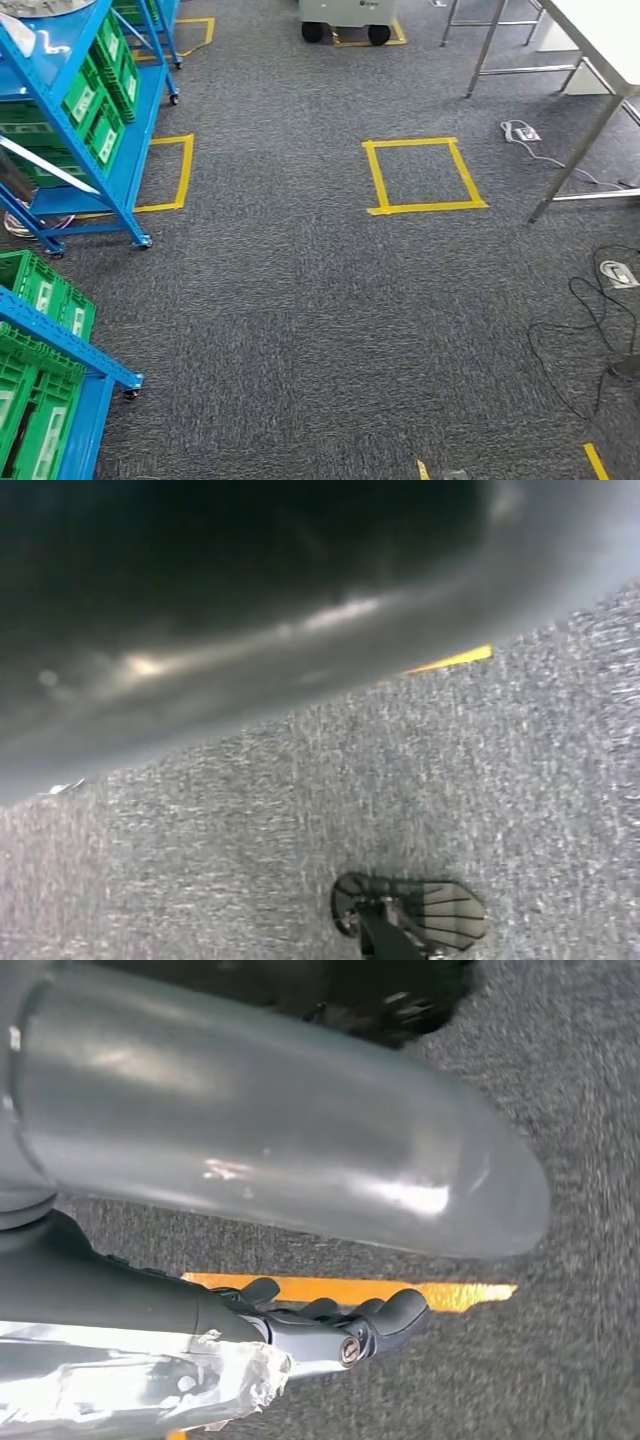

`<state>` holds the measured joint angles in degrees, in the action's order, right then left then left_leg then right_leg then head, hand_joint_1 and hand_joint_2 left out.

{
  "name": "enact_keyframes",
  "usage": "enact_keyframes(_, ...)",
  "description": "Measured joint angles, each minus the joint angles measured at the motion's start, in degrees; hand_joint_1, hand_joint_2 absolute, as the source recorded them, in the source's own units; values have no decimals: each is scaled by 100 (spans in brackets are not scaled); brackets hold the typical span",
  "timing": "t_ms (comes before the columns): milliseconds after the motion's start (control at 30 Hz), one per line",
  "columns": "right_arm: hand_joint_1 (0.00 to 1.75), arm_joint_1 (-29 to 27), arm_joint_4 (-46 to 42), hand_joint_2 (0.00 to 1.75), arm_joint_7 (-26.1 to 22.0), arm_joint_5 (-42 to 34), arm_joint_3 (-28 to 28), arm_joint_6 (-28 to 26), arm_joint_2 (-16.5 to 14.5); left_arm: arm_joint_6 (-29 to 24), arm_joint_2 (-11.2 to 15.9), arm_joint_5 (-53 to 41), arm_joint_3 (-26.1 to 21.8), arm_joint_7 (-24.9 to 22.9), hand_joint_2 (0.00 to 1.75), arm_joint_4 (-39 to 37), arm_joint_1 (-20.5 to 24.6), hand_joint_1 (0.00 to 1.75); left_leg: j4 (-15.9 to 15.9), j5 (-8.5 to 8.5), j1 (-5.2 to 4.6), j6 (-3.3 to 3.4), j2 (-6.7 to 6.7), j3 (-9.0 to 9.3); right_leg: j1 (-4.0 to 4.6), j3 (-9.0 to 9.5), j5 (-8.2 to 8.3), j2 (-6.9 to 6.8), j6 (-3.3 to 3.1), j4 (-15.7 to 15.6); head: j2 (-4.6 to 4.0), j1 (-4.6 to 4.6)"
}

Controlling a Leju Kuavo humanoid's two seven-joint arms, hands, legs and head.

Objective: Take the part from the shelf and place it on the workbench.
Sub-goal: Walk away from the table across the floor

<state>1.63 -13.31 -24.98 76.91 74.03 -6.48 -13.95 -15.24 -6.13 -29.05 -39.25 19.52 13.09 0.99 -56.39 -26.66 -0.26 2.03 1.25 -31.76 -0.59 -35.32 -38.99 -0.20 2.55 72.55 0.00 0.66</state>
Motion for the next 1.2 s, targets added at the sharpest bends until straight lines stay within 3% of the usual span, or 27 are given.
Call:
enact_keyframes(33,0,-4,0,0,-1,0,0,-1,1,1,-4,-11,1,-8,0,-3,-2,0,-2,-4,-3,1,84,8,1,-106,50,15,-4,111,0,1)
enact_keyframes(67,0,-5,0,0,-2,0,0,-1,1,1,-7,-20,1,-15,0,-5,-5,0,-3,-9,-4,-2,169,22,2,-94,227,28,-12,-31,0,1)
enact_keyframes(100,0,-4,0,0,-3,0,0,-2,1,1,-8,-29,2,-19,0,-8,-6,0,-5,-15,-4,-10,252,38,0,20,483,76,-27,-375,0,1)
enact_keyframes(167,0,-2,0,0,-4,0,-1,-3,2,1,-13,-40,3,-21,0,-12,1,0,-17,-31,-3,-41,407,48,-18,330,888,357,-73,-1174,0,4)
enact_keyframes(233,0,2,1,0,-6,1,-2,-6,4,1,-18,-53,4,-22,0,-16,10,0,-27,-25,13,-104,537,6,-23,504,969,557,-110,-1542,0,6)
enact_keyframes(300,0,6,3,0,-10,1,-2,-8,4,1,-17,-70,4,-23,0,-23,-3,0,-20,0,38,-183,649,-38,-18,552,970,470,-145,-1602,0,5)
enact_keyframes(367,0,6,5,0,-15,0,-1,-8,4,1,-11,-84,4,-25,0,-29,-20,0,-153,-94,33,-237,485,-111,-34,596,1003,320,-204,-1676,0,20)
enact_keyframes(433,0,-5,7,0,-17,0,0,-7,5,1,-11,-88,4,-28,0,-30,-7,0,-728,-413,33,-285,131,-396,-35,642,1005,128,-250,-1724,0,42)
enact_keyframes(467,0,-12,7,0,-18,0,0,-5,5,1,-14,-90,4,-29,0,-30,4,0,-1118,-590,48,-312,19,-596,-28,651,993,30,-261,-1727,0,51)
enact_keyframes(500,0,-15,7,0,-17,0,0,-4,5,1,-15,-91,4,-29,0,-31,10,0,-1451,-702,67,-337,-34,-771,-22,657,979,-69,-262,-1726,0,50)
enact_keyframes(533,0,-14,7,0,-17,0,0,-2,5,1,-15,-91,4,-29,0,-31,5,0,-1612,-704,88,-357,-58,-858,-19,667,962,-160,-259,-1725,0,51)
enact_keyframes(567,0,-10,7,0,-17,0,0,0,5,1,-14,-91,4,-31,0,-32,-4,0,-1552,-597,107,-374,-78,-831,-19,682,946,-240,-250,-1725,0,51)
enact_keyframes(600,0,-7,7,0,-17,0,0,2,4,0,-10,-91,4,-32,0,-32,-13,0,-1293,-406,123,-386,-117,-696,-21,707,926,-316,-234,-1724,0,54)
enact_keyframes(667,0,-6,8,0,-19,0,-1,6,5,-3,-8,-92,4,-33,0,-32,-13,0,-526,-61,118,-393,-339,-290,-9,751,867,-446,-179,-1712,0,57)
enact_keyframes(733,0,-1,9,0,-20,0,-1,8,7,-13,-16,-93,4,-33,0,-32,11,0,-122,8,83,-332,-498,-76,21,771,800,-559,-105,-1701,0,39)
enact_keyframes(800,0,20,9,0,-21,0,-1,8,6,-29,-23,-93,4,-33,0,-34,7,0,-100,-37,57,-238,-421,-72,23,834,758,-664,-45,-1710,0,15)
enact_keyframes(833,0,33,9,0,-22,0,-1,9,5,-37,-22,-94,4,-33,0,-36,-8,0,-93,-37,57,-201,-364,-67,9,858,722,-627,-16,-1691,0,9)
enact_keyframes(900,0,41,9,0,-27,0,-2,10,4,-55,-15,-97,4,-33,0,-38,-11,0,-77,-23,67,-124,-246,-53,-19,736,510,-360,20,-1371,0,-7)
enact_keyframes(967,0,18,10,0,-29,1,-2,10,4,-67,-11,-106,4,-33,0,-39,10,0,-74,-22,61,-72,-112,-54,-21,324,149,-72,12,-574,0,-28)
enact_keyframes(1033,0,-2,13,0,-28,2,-2,12,4,-72,-15,-128,4,-33,0,-39,19,0,-75,-28,37,-48,42,-50,-9,-96,-16,2,-14,111,0,-33)
enact_keyframes(1067,0,-5,15,0,-28,2,-2,12,4,-73,-17,-138,4,-33,0,-39,16,0,-76,-32,24,-43,123,-42,-2,-184,79,15,-36,155,0,-34)
enact_keyframes(1100,0,-4,15,0,-31,2,-2,12,5,-75,-19,-147,4,-33,0,-40,13,0,-77,-34,14,-40,206,-32,4,-163,280,34,-65,-28,0,-33)
enact_keyframes(1133,0,-1,15,0,-35,2,-2,12,5,-78,-21,-154,4,-33,0,-42,13,0,-77,-36,8,-41,287,-23,11,-53,541,94,-100,-383,0,-33)
enact_keyframes(1167,0,0,15,0,-40,2,-2,12,8,-83,-25,-159,4,-33,0,-43,14,0,-79,-39,3,-45,366,-18,16,90,780,239,-142,-795,0,-32)
enact_keyframes(1200,0,1,15,0,-47,2,-3,13,13,-87,-29,-166,5,-33,0,-44,21,0,-87,-43,-2,-58,441,-23,10,224,926,375,-172,-1150,0,-31)
